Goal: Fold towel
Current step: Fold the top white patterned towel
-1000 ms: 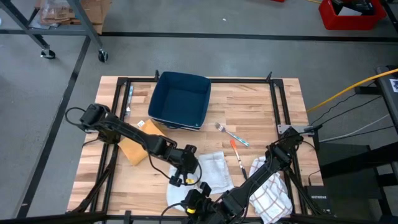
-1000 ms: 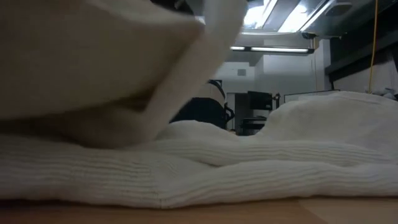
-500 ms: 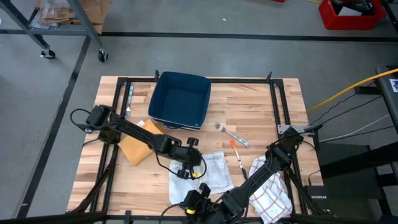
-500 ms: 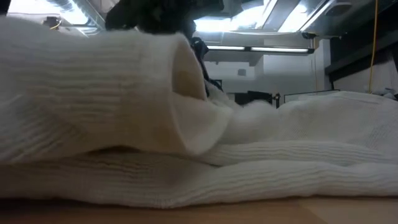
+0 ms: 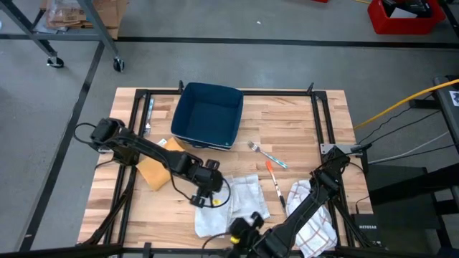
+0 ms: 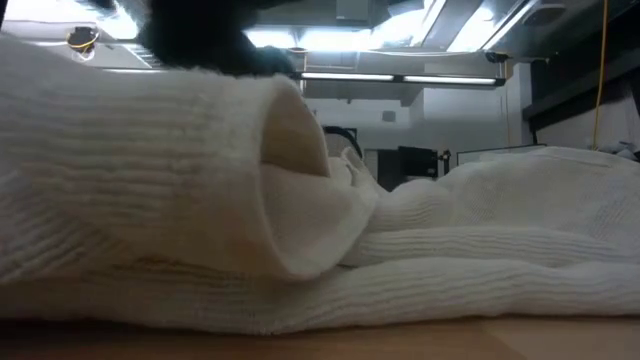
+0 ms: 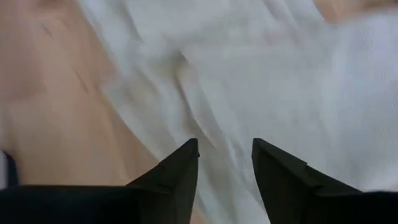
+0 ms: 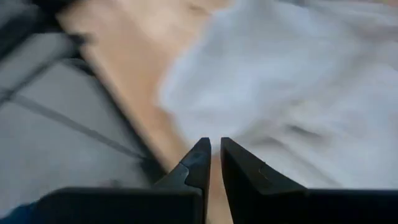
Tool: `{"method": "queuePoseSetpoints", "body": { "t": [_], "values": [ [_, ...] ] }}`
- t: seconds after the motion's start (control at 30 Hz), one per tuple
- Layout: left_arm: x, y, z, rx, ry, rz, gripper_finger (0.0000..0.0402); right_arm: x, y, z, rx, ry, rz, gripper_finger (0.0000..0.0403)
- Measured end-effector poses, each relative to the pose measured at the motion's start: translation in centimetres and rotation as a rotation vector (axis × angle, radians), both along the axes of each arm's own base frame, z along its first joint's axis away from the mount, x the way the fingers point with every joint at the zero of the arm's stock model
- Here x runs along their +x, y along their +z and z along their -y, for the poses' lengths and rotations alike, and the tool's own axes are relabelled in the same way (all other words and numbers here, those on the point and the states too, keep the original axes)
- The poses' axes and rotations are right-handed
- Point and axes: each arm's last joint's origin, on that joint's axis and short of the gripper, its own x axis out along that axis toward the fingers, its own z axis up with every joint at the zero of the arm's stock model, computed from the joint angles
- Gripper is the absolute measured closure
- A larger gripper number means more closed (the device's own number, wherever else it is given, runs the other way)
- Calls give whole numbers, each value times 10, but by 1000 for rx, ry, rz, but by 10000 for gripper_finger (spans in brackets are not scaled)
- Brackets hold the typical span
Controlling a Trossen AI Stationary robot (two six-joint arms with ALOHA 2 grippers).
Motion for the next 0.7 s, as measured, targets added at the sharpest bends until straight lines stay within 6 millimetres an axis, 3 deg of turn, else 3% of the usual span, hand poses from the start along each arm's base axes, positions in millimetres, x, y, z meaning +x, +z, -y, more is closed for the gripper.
{"method": "queuePoseSetpoints", "body": {
  "t": [0.2, 0.43, 0.7],
  "values": [
    [-22, -9, 13, 51, -58, -148, 286, -10, -11, 19, -23, -102, -229, 361],
    [-36, -30, 26, 65, -108, -176, 310, -2, -39, 38, 12, -121, -415, 361],
    [-47, -50, 31, 25, -38, -188, 323, 6, -74, 61, 22, -116, -564, 361]
  ]
}}
